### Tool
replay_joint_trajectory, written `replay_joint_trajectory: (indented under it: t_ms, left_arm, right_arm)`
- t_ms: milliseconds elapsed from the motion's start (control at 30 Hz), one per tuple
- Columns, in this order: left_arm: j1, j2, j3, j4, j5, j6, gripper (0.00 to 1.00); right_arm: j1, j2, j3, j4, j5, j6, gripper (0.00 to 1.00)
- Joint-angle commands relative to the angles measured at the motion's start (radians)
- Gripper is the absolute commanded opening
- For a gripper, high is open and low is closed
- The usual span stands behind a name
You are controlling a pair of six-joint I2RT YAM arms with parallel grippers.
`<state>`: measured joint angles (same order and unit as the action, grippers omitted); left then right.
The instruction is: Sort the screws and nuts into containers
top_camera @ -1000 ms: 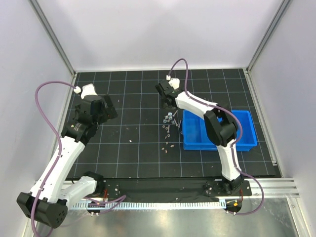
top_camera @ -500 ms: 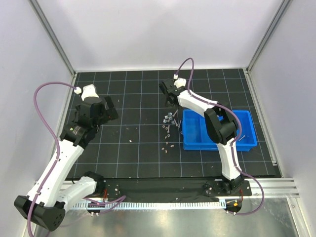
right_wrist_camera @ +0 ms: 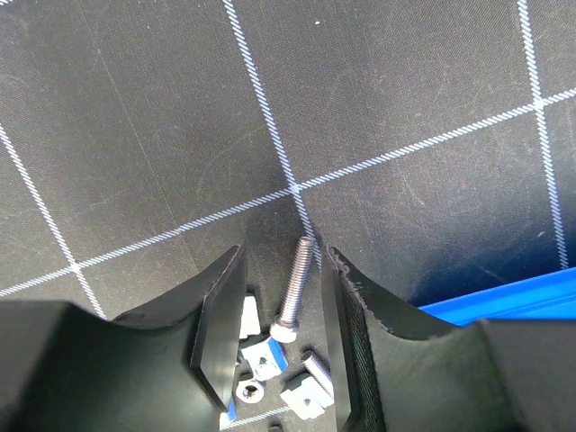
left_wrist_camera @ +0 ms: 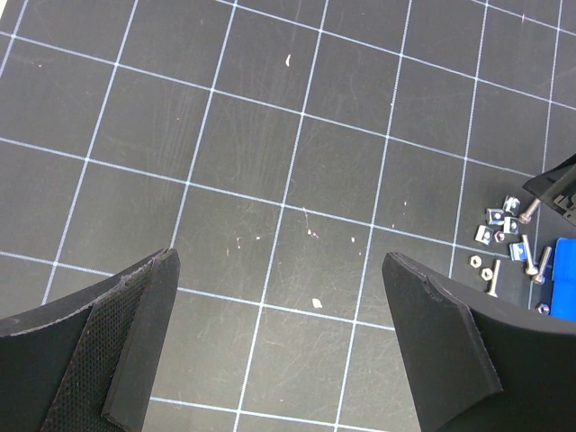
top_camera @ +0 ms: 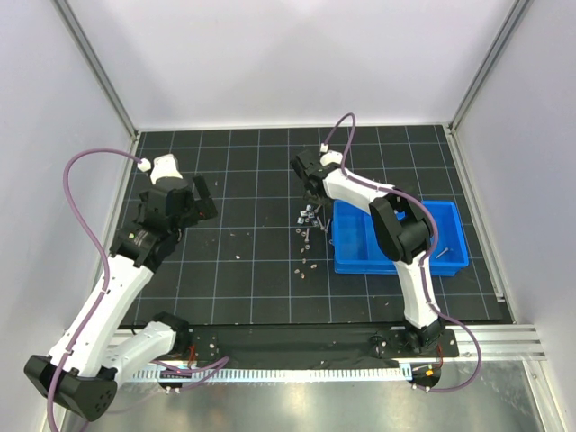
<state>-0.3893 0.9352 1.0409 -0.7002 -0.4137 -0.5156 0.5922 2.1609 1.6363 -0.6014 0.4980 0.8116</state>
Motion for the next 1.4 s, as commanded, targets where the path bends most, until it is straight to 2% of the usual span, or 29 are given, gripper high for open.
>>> replay_joint_trajectory:
  t_ms: [0, 267, 300, 333, 533, 700, 833, 967, 1067, 1133, 1267, 1300, 1367]
  left_arm:
    - [-0.008, -0.022, -0.002, 0.025, -0.028, 0.006, 1.0]
    - [-0.023, -0.029, -0.002, 0.025, -0.04, 0.006, 1.0]
    - [-0.025, -0.03, -0.002, 0.024, -0.043, 0.006, 1.0]
    - [-0.025, -0.027, -0.002, 0.024, -0.045, 0.006, 1.0]
    - [-0.029, -0.03, -0.004, 0.024, -0.05, 0.005, 1.0]
    - [-0.029, -0.033, -0.004, 0.022, -0.051, 0.005, 1.0]
    - [-0.029, -0.036, -0.004, 0.024, -0.051, 0.005, 1.0]
    - [-0.028, -0.039, -0.007, 0.028, -0.056, 0.006, 1.0]
    - [-0.029, -0.047, -0.01, 0.031, -0.059, 0.006, 1.0]
    - [-0.028, -0.049, -0.012, 0.031, -0.057, 0.006, 1.0]
    - [-0.028, -0.052, -0.015, 0.037, -0.056, 0.006, 1.0]
    - [-0.029, -0.052, -0.016, 0.039, -0.053, 0.006, 1.0]
    - [-0.028, -0.052, -0.016, 0.041, -0.046, 0.006, 1.0]
  right_arm:
    - [-0.002, 0.013, 0.007, 0.006, 0.008, 0.046, 0.45]
    - [-0.002, 0.036, -0.01, -0.001, -0.003, 0.066, 0.42]
    - [-0.002, 0.04, -0.012, -0.004, -0.004, 0.07, 0.39]
    - [-0.002, 0.04, -0.007, -0.009, -0.001, 0.073, 0.31]
    - [0.0, 0.013, -0.006, -0.02, -0.019, 0.077, 0.01]
    - [0.0, -0.058, 0.023, -0.008, -0.019, 0.023, 0.01]
    - [-0.009, -0.107, 0.178, -0.05, -0.007, -0.055, 0.01]
    - [-0.045, -0.221, 0.214, -0.061, -0.004, -0.101, 0.01]
    - [-0.093, -0.32, 0.134, -0.064, 0.016, -0.118, 0.01]
    - [-0.129, -0.441, 0.035, -0.093, 0.046, -0.129, 0.01]
    - [-0.268, -0.697, -0.214, -0.141, 0.082, -0.124, 0.01]
    - [-0.341, -0.81, -0.321, -0.143, 0.094, -0.135, 0.01]
    - [-0.42, -0.899, -0.413, -0.162, 0.097, -0.147, 0.01]
